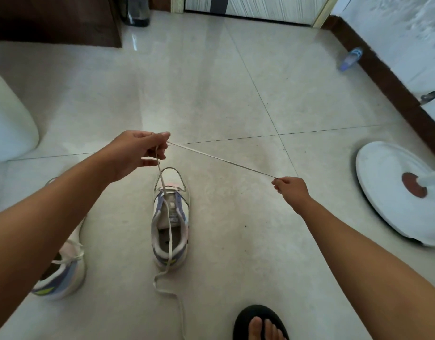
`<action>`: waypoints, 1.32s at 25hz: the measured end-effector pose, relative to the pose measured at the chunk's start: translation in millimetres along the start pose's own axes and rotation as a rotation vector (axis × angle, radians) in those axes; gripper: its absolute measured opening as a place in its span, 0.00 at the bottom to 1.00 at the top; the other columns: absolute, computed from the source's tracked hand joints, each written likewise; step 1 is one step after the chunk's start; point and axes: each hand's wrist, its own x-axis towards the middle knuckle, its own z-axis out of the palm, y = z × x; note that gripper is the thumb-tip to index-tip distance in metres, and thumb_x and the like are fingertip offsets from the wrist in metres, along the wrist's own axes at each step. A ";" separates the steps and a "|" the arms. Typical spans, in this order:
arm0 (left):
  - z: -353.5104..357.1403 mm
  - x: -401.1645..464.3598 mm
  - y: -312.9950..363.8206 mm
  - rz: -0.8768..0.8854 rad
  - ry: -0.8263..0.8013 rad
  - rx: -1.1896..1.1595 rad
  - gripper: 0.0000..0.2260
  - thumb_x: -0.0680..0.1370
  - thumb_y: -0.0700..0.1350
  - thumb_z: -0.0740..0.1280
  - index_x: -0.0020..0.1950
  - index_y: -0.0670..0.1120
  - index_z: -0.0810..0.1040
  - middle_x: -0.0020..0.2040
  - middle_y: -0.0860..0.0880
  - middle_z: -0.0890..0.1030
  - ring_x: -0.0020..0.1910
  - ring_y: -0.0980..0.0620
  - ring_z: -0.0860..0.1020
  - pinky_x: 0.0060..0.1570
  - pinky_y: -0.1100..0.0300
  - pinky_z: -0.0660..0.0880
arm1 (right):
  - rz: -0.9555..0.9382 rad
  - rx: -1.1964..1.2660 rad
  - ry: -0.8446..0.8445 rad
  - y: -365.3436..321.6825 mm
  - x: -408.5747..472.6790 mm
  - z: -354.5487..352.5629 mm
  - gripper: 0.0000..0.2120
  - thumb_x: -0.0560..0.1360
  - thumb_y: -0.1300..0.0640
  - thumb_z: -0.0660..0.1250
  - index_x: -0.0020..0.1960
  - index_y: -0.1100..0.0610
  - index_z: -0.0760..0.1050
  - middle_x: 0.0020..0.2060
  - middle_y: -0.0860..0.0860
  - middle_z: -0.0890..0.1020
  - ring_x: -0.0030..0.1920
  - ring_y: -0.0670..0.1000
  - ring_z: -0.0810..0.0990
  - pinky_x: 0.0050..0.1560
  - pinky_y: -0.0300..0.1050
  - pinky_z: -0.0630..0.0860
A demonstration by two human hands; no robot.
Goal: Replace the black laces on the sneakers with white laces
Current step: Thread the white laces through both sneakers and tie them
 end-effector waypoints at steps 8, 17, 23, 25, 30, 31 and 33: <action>-0.6 4.9 -0.7 0.014 -0.038 -0.001 0.26 0.48 0.68 0.77 0.31 0.49 0.82 0.32 0.51 0.79 0.35 0.55 0.79 0.51 0.52 0.75 | -0.001 0.028 0.104 4.0 2.6 -11.1 0.09 0.76 0.59 0.67 0.52 0.64 0.80 0.41 0.57 0.80 0.40 0.51 0.77 0.44 0.44 0.72; 10.0 7.7 0.0 -0.009 0.015 0.058 0.11 0.75 0.50 0.67 0.38 0.44 0.78 0.31 0.51 0.79 0.36 0.53 0.78 0.56 0.48 0.73 | -0.397 -0.539 0.123 1.0 8.8 -30.4 0.06 0.76 0.57 0.67 0.50 0.54 0.82 0.49 0.54 0.77 0.54 0.54 0.74 0.55 0.53 0.71; 14.6 5.6 2.1 -0.009 -0.005 0.070 0.11 0.71 0.53 0.70 0.37 0.45 0.79 0.31 0.51 0.79 0.36 0.53 0.78 0.55 0.49 0.74 | -0.273 -0.394 0.079 0.0 7.2 -37.6 0.15 0.75 0.57 0.68 0.60 0.57 0.77 0.58 0.55 0.76 0.61 0.55 0.73 0.57 0.43 0.67; 17.9 4.5 1.6 -0.009 -0.030 0.089 0.12 0.66 0.55 0.74 0.34 0.47 0.80 0.32 0.50 0.79 0.37 0.53 0.78 0.54 0.50 0.74 | -0.179 -0.555 -0.058 -1.7 5.5 -38.9 0.32 0.73 0.56 0.69 0.74 0.51 0.62 0.70 0.54 0.65 0.71 0.58 0.61 0.67 0.52 0.62; 51.0 3.4 -2.8 -0.004 -0.039 0.315 0.11 0.76 0.51 0.68 0.38 0.45 0.80 0.34 0.49 0.79 0.36 0.55 0.76 0.47 0.59 0.73 | -0.433 -0.299 -0.131 -71.9 -44.4 -2.3 0.33 0.70 0.51 0.73 0.72 0.46 0.64 0.75 0.50 0.56 0.75 0.52 0.50 0.73 0.49 0.51; 58.2 3.1 -3.3 -0.001 -0.047 0.350 0.11 0.76 0.51 0.68 0.38 0.46 0.81 0.33 0.50 0.79 0.35 0.56 0.76 0.44 0.61 0.72 | -0.544 -0.323 -0.229 -88.3 -60.6 12.1 0.31 0.69 0.49 0.74 0.69 0.47 0.69 0.74 0.49 0.59 0.74 0.51 0.51 0.73 0.48 0.51; 68.4 2.7 -3.0 0.018 -0.059 0.392 0.12 0.76 0.50 0.67 0.37 0.46 0.81 0.31 0.51 0.78 0.30 0.60 0.74 0.37 0.66 0.70 | -0.713 -0.414 -0.374 -107.4 -87.1 43.7 0.25 0.69 0.47 0.73 0.65 0.48 0.75 0.71 0.48 0.66 0.73 0.50 0.55 0.72 0.45 0.52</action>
